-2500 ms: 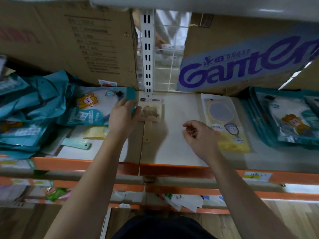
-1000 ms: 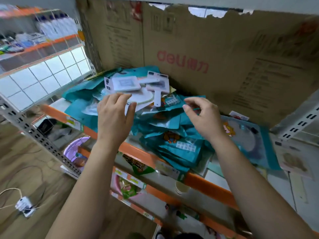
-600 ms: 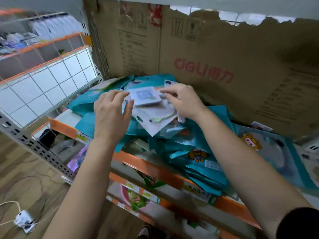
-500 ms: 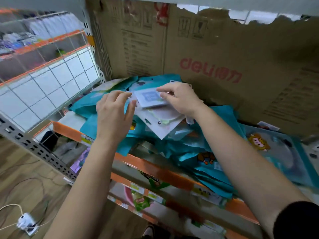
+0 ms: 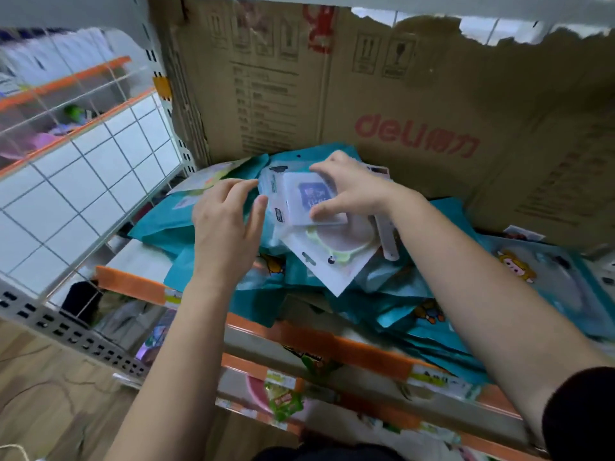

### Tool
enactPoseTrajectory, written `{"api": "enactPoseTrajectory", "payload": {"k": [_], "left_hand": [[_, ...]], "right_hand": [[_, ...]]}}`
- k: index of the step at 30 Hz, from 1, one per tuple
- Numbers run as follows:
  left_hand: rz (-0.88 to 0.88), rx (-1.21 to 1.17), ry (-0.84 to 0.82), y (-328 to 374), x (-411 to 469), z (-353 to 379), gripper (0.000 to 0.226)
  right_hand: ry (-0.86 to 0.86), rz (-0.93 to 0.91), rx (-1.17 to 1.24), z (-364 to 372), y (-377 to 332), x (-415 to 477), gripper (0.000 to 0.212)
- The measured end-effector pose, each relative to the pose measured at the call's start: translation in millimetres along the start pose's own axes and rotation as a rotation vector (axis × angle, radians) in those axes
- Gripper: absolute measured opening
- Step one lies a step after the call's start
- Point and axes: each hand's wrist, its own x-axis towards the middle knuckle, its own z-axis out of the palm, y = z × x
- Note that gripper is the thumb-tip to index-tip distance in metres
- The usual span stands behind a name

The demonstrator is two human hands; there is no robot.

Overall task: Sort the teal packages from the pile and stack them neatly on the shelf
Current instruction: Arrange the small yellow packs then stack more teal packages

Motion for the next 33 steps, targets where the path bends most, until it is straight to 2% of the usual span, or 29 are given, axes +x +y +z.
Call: {"api": "enactPoseTrajectory", "payload": {"k": [1, 5, 8, 13, 18, 20, 23, 27, 31, 33], "left_hand": [[0.006, -0.010, 0.003, 0.3, 0.5, 0.6, 0.032], [0.004, -0.057, 0.022, 3.6, 3.4, 1.0, 0.035], [0.001, -0.100, 0.013, 12.0, 8.3, 3.8, 0.036], [0.066, -0.075, -0.166, 45.0, 27.8, 21.9, 0.037], [0.144, -0.042, -0.385, 91.3, 40.5, 48.4, 0.038], [0.146, 0.001, -0.453, 108.0, 39.8, 60.9, 0.038], [0.154, 0.186, -0.493, 127.3, 34.7, 80.9, 0.038], [0.154, 0.392, -0.527, 137.8, 24.8, 105.7, 0.073], [0.104, 0.342, -0.514, 138.6, 25.3, 116.0, 0.089], [0.069, 0.231, -0.530, 137.7, 29.4, 117.1, 0.085]], "right_hand": [[0.063, 0.015, 0.059, 0.0, -0.3, -1.4, 0.080], [0.335, 0.028, 0.204, -9.0, -0.9, -8.0, 0.034], [0.520, 0.096, 0.292, -20.6, 9.2, -20.7, 0.015], [0.725, 0.303, 0.699, -25.7, 48.9, -66.2, 0.014], [0.901, 0.492, 0.842, -4.1, 87.4, -117.3, 0.006], [0.943, 0.547, 0.904, 7.4, 96.9, -134.9, 0.010], [0.983, 0.598, 0.985, 22.7, 106.7, -158.4, 0.011], [0.987, 0.648, 1.035, 39.3, 114.4, -181.7, 0.007], [0.980, 0.655, 1.055, 50.4, 116.3, -197.0, 0.006], [0.975, 0.669, 1.056, 55.0, 114.7, -202.5, 0.006]]}}
